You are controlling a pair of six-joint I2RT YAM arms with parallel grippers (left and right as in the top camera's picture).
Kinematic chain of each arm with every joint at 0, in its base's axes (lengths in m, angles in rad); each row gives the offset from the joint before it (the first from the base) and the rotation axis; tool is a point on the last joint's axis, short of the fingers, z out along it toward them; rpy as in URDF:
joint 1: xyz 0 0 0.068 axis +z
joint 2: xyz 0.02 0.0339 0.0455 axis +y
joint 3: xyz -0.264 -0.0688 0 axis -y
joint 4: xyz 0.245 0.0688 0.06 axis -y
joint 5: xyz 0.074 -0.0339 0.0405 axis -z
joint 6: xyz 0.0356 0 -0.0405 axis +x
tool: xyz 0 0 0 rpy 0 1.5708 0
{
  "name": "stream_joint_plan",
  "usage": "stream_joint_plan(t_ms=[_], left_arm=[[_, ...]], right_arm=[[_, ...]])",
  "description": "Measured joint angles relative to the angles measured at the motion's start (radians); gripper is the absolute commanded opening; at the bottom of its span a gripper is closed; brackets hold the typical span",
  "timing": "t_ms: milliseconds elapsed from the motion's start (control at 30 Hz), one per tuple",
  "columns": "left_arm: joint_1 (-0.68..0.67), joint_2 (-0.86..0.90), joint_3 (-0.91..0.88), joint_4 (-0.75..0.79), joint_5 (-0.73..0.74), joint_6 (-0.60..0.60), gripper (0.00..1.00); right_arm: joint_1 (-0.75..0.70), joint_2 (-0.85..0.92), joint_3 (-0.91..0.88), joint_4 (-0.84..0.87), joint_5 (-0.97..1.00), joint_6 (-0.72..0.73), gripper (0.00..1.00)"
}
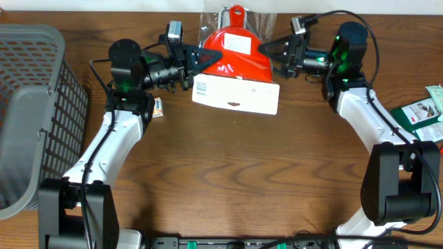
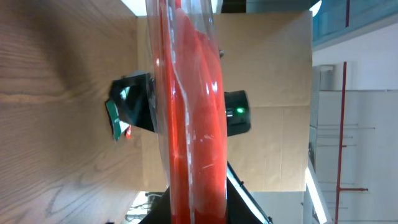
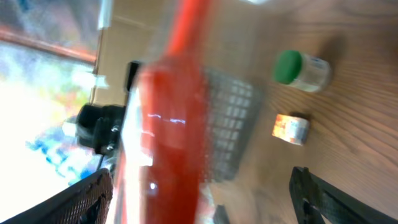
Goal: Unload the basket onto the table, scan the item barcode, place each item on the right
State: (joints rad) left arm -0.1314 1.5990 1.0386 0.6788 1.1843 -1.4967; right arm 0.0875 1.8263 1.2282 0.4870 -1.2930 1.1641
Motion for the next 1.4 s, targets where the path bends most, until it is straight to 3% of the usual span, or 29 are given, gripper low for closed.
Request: stream_joint_plan(t_ms=[67,200,333,500,633,800,1200,1400], left_arm=[[0.0,0.0,0.0,0.0,0.003,0.0,0.1],[0.0,0.0,0.0,0.003,0.013,0.0,0.1],[0.004,0.003,-0.001,-0.003,0.025,0.001,0.1],[0.006,0.011,-0.001,-0.005,0.031,0.001,0.17],[0.005,0.011,-0.003,-0.006,0.037,-0.004,0.42],[0.0,0.011,-0.003,-0.003,0.035,-0.004,0.6],[-0.008,0.011,-0.003,-0.002,0.032,0.039,0.66],[-0.008,0.011,-0.004,-0.002,0.029,0.096,0.72]], right_arm=[[0.004,0.0,0.002,0.079,-0.013,0.063,0.67],[0.002,0.0,0.002,0.127,-0.028,0.166,0.17],[-0.007,-0.001,0.004,0.137,-0.039,0.242,0.02],[-0.011,-0.002,0.008,0.135,-0.05,0.278,0.01],[-0.016,-0.002,0.008,0.137,-0.067,0.285,0.01],[-0.034,-0.002,0.008,0.135,-0.107,0.285,0.01],[-0.102,-0.002,0.008,0.148,-0.199,0.306,0.01],[-0.119,-0.002,0.008,0.264,-0.228,0.387,0.01]])
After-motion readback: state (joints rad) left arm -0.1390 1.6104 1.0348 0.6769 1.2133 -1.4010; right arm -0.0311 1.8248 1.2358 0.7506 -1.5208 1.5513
